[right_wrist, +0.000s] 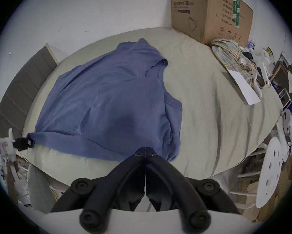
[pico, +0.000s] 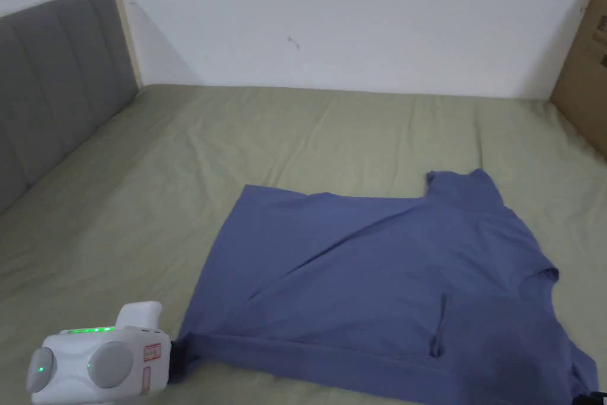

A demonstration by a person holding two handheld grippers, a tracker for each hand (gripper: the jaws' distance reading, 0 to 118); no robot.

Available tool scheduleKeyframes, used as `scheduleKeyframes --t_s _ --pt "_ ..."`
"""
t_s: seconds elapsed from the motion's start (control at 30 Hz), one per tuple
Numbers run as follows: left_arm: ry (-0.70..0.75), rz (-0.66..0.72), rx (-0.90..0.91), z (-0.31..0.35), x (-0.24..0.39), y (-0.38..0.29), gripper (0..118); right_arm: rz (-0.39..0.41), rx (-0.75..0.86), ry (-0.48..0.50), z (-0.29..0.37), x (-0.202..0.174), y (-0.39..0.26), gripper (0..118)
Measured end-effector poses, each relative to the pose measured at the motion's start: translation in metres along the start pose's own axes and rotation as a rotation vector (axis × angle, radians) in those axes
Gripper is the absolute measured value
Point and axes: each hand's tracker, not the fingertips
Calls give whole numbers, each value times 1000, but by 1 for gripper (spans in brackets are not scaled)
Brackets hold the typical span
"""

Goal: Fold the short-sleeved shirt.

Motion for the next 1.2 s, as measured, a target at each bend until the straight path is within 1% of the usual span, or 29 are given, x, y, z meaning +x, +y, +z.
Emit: scheduleKeyframes --t_s 0.1,0.2,0.23,0.27,0.33,0.4,0.43,0.47,0.5,0.57,0.6,0.63,0.67,0.7,0.8,0.9,1.0,1.13,1.2 --pt "-18 9 30 9 2 2 3 -21 3 15 4 8 -2 1" --pt "-14 2 51 16 3 3 3 6 6 26 8 14 -2 2" --pt "-8 -5 54 18 4 4 4 27 -5 -2 8 14 0 16" --pt "-11 -12 54 20 3 5 3 38 -15 -48 9 14 2 36" --pt "-9 -21 53 22 6 6 4 52 7 -57 7 15 5 80" --pt "-2 -33 56 27 11 5 3 43 9 -51 3 20 9 82" --pt "0 -36 57 28 12 4 3 22 3 -28 -2 21 12 82" --pt "0 -37 56 28 13 4 4 2 -14 11 -10 23 14 82" --pt "0 -39 54 28 14 4 4 -11 -45 22 -19 25 16 82" --pt "3 -41 53 31 16 3 4 -2 -120 13 -39 25 16 82" --pt "3 -41 48 31 16 2 4 17 -157 -13 -43 22 14 70" --pt "3 -39 45 33 16 1 4 17 -182 -56 -47 18 12 8" --pt "1 -37 45 30 11 4 4 25 -156 -58 -47 15 12 1" --pt "-2 -37 45 31 10 4 3 50 -154 -46 -46 12 11 1" --pt "-3 -42 45 34 11 5 4 60 -148 -54 -44 13 19 1" --pt "-2 -44 48 39 11 9 3 9 -121 -31 -32 20 23 1" --pt "2 -54 53 44 13 16 4 -9 -96 -7 -21 26 32 1" --pt "12 -69 61 47 15 35 4 -77 -60 50 -13 34 53 1" --pt "13 -70 64 45 15 49 4 -93 -53 59 -15 37 68 1"
